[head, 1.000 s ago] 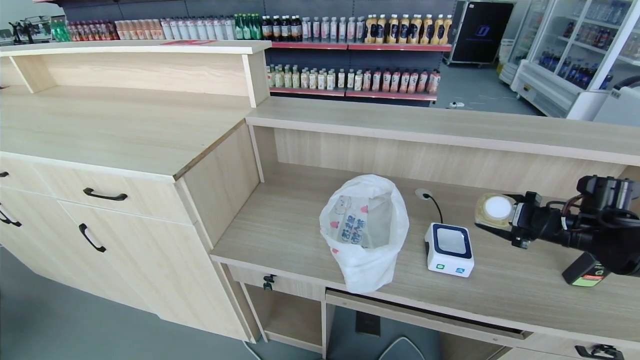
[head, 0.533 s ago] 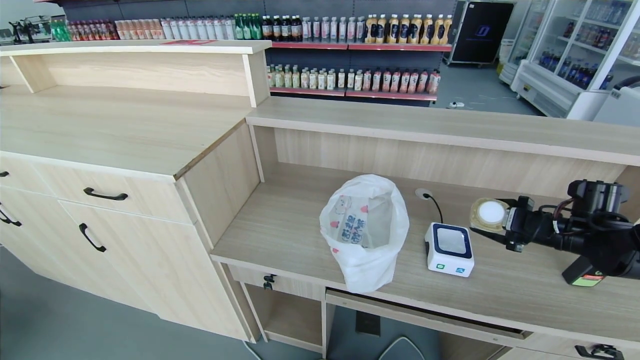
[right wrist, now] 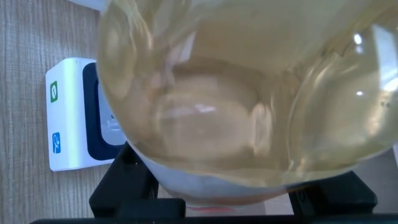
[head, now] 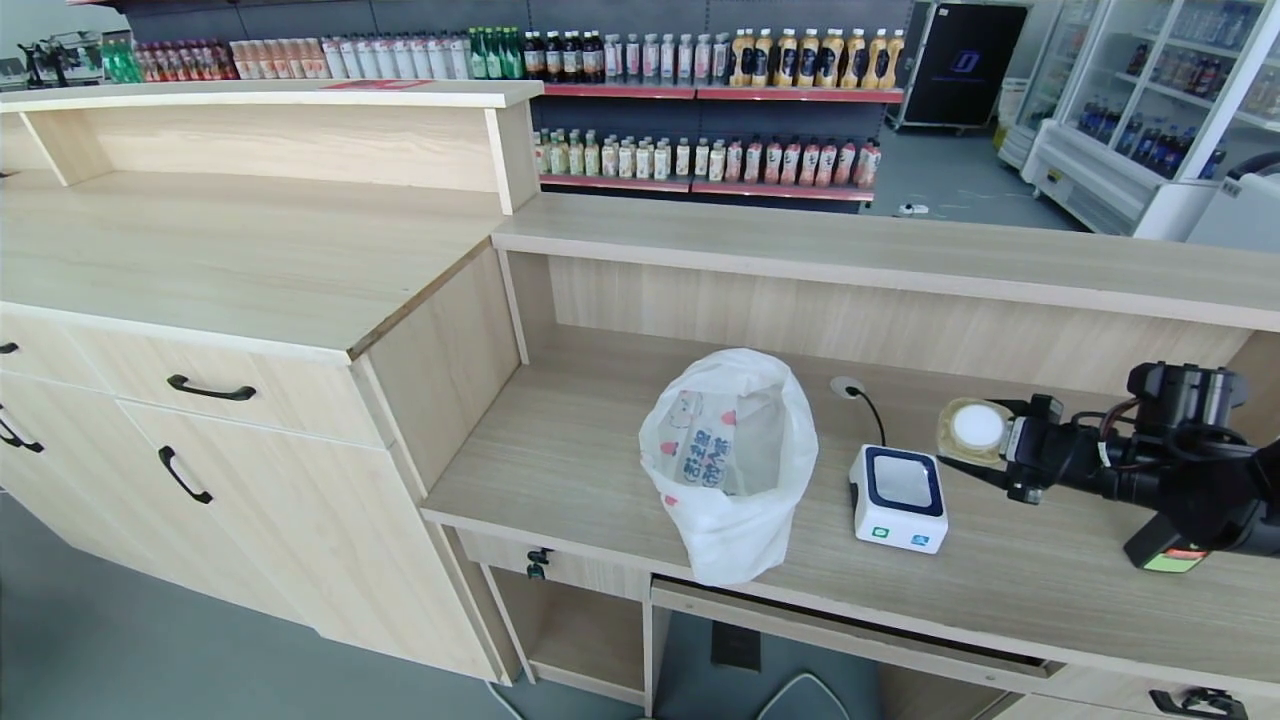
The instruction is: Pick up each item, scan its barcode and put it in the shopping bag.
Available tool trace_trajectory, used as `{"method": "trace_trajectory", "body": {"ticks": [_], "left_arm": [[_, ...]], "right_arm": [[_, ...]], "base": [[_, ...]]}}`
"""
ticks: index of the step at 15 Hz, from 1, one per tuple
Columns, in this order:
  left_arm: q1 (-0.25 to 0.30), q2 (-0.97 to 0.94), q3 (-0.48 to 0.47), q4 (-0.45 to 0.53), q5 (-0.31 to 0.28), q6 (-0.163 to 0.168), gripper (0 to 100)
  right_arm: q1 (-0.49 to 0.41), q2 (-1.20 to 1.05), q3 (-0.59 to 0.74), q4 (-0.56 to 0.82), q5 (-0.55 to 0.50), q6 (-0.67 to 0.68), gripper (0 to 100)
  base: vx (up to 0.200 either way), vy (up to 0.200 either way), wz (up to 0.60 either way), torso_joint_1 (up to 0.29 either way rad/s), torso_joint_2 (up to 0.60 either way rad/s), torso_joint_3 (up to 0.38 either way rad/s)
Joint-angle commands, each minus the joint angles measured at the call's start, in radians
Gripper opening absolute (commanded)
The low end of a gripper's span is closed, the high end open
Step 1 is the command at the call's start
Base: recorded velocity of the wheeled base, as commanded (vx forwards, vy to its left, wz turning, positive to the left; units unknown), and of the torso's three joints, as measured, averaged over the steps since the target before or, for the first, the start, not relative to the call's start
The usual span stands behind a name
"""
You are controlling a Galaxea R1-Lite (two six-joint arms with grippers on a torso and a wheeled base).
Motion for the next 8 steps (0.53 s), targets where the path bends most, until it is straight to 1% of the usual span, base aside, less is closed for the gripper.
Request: {"method": "trace_trajectory", "body": {"ticks": [1,8], "left_arm": [[0.0,0.0,0.0,0.0,0.0,0.0,100],[0.0,0.0,0.0,0.0,0.0,0.0,100]], "right_arm": [[0.0,0.006,-0.004,0.001,0.002,0.0,0],[0.014,0.025,-0.02,0.001,0.0,0.0,0]], "base": [[0.0,0.0,0.0,0.0,0.0,0.0],[0.0,0.0,0.0,0.0,0.0,0.0]]}}
